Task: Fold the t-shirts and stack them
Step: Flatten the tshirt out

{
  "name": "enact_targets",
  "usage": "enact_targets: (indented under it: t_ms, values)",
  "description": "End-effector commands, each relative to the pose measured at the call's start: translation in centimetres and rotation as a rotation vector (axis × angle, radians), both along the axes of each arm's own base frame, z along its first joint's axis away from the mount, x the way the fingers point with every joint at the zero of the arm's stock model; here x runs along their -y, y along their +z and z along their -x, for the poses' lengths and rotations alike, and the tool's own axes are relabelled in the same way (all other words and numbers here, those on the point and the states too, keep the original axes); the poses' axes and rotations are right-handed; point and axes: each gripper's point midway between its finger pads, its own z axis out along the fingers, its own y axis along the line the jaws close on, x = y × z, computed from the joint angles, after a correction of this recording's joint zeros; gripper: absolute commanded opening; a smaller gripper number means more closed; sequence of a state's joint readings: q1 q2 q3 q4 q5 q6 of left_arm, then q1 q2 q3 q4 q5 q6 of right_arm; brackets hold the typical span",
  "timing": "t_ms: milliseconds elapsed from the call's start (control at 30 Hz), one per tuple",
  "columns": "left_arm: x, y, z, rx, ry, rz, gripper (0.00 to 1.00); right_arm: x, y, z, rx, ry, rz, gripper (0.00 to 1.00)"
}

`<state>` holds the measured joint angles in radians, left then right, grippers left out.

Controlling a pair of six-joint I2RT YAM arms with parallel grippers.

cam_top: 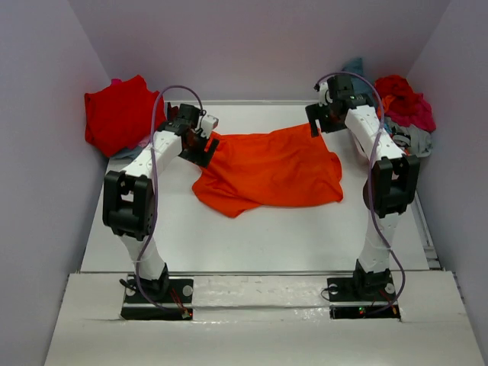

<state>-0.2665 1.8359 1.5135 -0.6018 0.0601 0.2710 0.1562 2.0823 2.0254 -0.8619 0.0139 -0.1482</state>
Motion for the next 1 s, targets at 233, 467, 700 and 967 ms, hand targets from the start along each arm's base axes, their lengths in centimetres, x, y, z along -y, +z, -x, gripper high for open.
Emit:
enact_targets:
  t_ms: [233, 467, 700, 967]
  values:
    - [-0.1, -1.7, 8.4, -0.147, -0.1, 0.058, 0.85, 0.4, -4.6, 9.2, -0.238, 0.025, -0.032, 0.77]
    - [0.2, -2.9, 9.4, -0.188, -0.101, 0.084, 0.8, 0.1, -5.6, 9.9, -0.267, 0.022, -0.047, 0.74]
    - [0.8, -3.5, 9.2, -0.201, -0.097, 0.114, 0.78, -0.3, -5.4, 9.3, -0.253, 0.034, -0.067, 0.72]
    - [1.7, -0.3, 5.6, -0.049, -0.101, 0.14, 0.77, -1.2, -3.7, 5.6, -0.171, 0.048, -0.094, 0.72]
